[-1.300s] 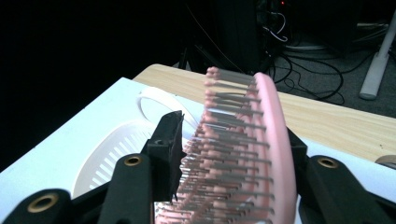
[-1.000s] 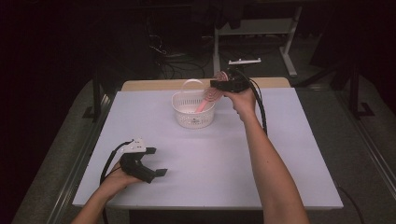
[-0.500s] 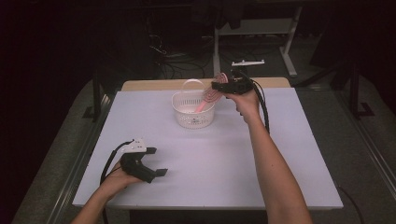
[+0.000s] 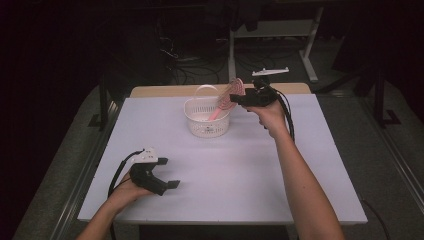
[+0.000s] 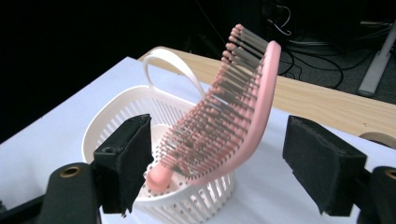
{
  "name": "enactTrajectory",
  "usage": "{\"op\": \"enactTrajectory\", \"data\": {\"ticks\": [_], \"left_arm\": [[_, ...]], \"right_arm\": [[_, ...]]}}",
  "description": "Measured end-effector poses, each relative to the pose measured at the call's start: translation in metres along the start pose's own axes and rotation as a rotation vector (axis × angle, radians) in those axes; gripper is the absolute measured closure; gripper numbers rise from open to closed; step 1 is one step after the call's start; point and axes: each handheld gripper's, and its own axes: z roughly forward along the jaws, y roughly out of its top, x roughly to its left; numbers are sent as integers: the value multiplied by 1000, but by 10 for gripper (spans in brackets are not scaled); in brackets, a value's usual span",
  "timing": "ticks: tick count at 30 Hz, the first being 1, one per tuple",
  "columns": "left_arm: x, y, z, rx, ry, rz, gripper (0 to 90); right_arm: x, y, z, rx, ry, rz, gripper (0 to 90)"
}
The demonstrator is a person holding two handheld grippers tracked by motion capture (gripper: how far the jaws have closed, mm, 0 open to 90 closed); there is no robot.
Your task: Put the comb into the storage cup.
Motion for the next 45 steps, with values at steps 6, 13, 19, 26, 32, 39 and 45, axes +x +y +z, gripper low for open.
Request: {"op": "enactTrajectory", "data": {"ticks": [6,13,19,26,32,39,45], "left_arm": [[1,0,1,1,0,-5,0],[2,0,1,-4,1,-9,0],[3,-1,-1,-2,8,-10,0],[4,-1,-4,-7,11,-10,0],[6,-1,-7,-9,16,-6,0],[7,-2,-9,-14,22,-5,0],[7,-3,-10,-13,25,-8,0]], "right_arm": [[0,-5,-9,11,-5,-26,209],[3,-12,-18,21,4,-57,183],[8,-21,-23,42,-11,-96,163],[16,-35,-27,76,-15,-135,133],[21,-48,-30,82,-11,-148,114],[25,-68,-36,95,-2,-154,66],[28,-85,-41,99,-1,-160,13]]}}
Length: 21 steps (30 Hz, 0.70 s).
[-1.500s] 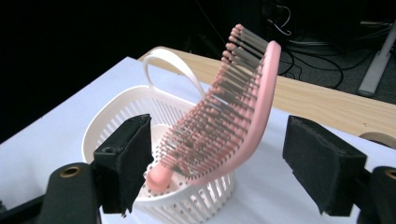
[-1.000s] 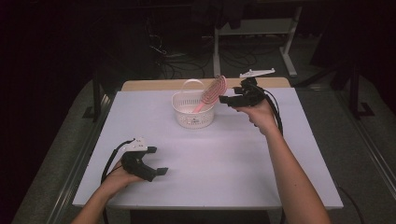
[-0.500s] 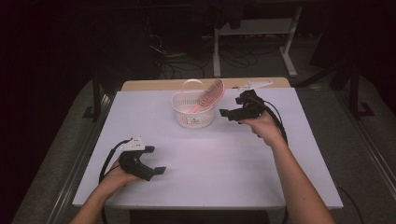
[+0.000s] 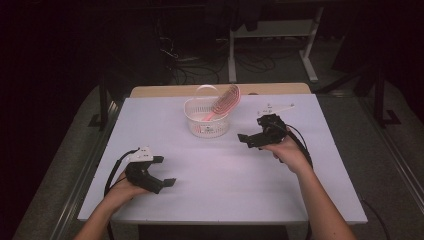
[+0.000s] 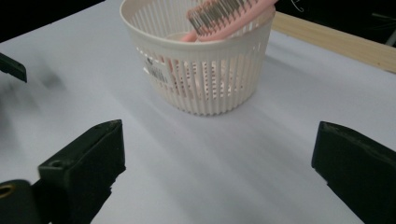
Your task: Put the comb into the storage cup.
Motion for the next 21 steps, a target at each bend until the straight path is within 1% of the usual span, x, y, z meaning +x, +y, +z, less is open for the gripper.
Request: {"op": "enactTrajectory", "data": {"ticks": [8,13,16,21], "left_arm": [[1,1,-2,-7,5,2,0],[1,0,-2,-7,7,1,0],[1,0,-3,-9,6,0,0],[0,1,-3,-12,7,0,0]], "right_arm": [[7,-20,-7,-2,10,-6,0],[14,-34,-13,2,21,-29,0],[16,-41,-18,-6,7,-36,0],[19,-53,-27,-12,10,-37,0]]}}
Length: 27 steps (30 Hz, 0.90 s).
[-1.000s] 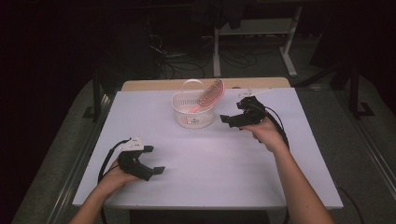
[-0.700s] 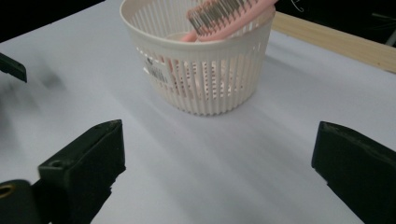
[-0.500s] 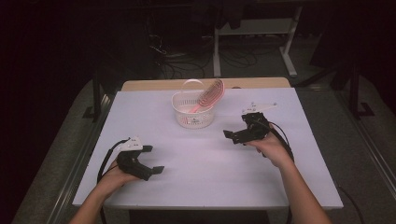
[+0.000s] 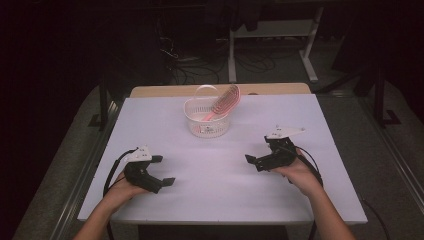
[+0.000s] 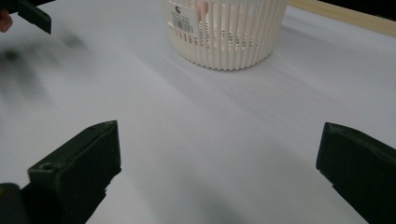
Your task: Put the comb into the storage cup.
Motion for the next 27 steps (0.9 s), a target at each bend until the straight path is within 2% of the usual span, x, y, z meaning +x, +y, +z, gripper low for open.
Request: {"op": "enactTrajectory", "data": {"ticks": [18,27], "left_arm": [[0,0,-3,-10,8,-3,0],[0,0,-3,-8,8,0,0]], "right_arm": [[6,-33,-23,-11,10,16,0],[8,-52,-25,23,14,22,0]]}}
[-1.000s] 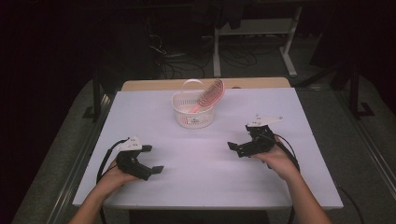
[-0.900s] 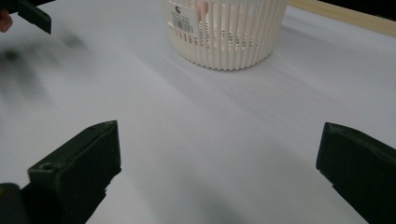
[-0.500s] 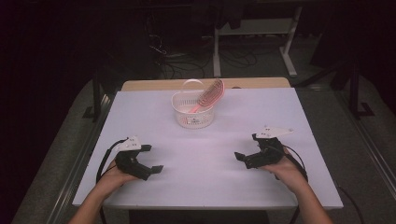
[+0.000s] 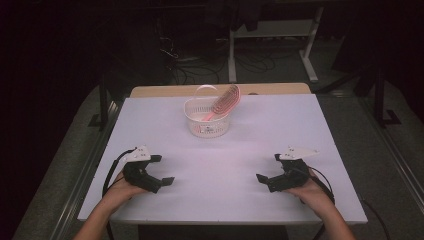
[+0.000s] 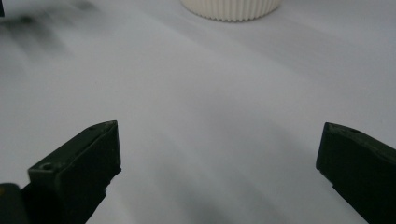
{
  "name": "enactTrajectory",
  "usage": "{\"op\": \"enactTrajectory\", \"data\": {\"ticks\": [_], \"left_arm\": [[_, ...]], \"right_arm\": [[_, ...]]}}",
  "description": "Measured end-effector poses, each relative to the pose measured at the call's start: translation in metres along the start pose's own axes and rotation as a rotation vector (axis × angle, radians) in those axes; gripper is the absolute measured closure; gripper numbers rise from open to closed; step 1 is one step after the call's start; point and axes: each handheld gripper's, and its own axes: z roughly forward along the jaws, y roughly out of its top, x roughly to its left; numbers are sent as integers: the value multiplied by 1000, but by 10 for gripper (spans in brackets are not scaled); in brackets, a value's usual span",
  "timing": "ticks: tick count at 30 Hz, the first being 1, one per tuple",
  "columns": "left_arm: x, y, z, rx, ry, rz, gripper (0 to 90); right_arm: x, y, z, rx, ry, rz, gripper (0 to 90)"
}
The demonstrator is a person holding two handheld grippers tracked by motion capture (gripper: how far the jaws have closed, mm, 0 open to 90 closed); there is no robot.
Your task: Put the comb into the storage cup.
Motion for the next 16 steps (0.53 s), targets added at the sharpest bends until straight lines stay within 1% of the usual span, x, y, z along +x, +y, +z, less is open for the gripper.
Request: {"op": "enactTrajectory", "data": {"ticks": [2,3,4,7,12,16], "left_arm": [[0,0,0,-2,-2,-1,0],[0,0,0,-1,-1,0,0],[0,0,0,-2,-2,2,0],[0,0,0,-2,-2,3,0],[1,0,0,-1,-2,2,0],[1,0,0,1,2,2,0]], "right_arm": [[0,-3,0,8,1,5,0],[-1,-4,-1,10,0,1,0],[-1,-4,-1,9,-3,-3,0],[-2,-5,-2,5,0,5,0],[-3,-6,-2,13,0,-3,0],[-4,-7,-3,11,-4,2,0]]}}
